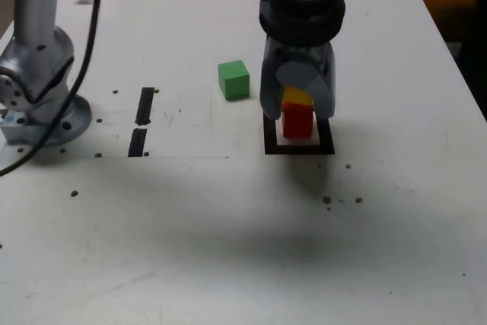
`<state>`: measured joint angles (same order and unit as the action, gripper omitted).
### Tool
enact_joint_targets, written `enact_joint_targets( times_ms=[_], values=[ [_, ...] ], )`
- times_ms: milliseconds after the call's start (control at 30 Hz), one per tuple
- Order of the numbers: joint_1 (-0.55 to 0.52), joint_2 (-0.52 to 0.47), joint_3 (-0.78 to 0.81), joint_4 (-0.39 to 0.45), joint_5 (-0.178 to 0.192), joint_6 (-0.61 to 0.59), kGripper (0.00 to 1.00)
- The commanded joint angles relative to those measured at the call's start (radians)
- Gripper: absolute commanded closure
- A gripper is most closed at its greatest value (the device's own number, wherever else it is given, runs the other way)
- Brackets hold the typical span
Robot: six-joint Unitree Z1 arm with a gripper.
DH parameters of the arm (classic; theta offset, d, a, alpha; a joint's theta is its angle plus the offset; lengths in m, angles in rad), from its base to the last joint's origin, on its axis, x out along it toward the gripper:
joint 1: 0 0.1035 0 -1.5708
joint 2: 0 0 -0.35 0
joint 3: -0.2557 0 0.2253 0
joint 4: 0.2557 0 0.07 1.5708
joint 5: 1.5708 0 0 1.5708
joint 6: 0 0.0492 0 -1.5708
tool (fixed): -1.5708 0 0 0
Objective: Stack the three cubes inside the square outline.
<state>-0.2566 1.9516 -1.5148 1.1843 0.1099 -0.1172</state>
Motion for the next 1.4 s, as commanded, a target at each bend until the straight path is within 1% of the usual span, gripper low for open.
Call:
enact_joint_targets(
  times_ms=[0, 333, 533, 767, 1133, 1367],
  values=[
    [0.005, 0.005, 0.0, -0.007, -0.005, 0.003, 0.78],
    [0.02, 0.015, 0.012, -0.034, -0.009, 0.012, 0.78],
    [0.035, 0.01, 0.029, -0.035, -0.012, 0.021, 0.77],
    [0.037, 0.007, 0.035, -0.037, -0.025, 0.034, 0.76],
    [0.037, 0.007, 0.04, -0.054, -0.037, 0.051, 0.73],
    [0.037, 0.006, 0.041, -0.061, -0.044, 0.059, 0.72]
  ],
)
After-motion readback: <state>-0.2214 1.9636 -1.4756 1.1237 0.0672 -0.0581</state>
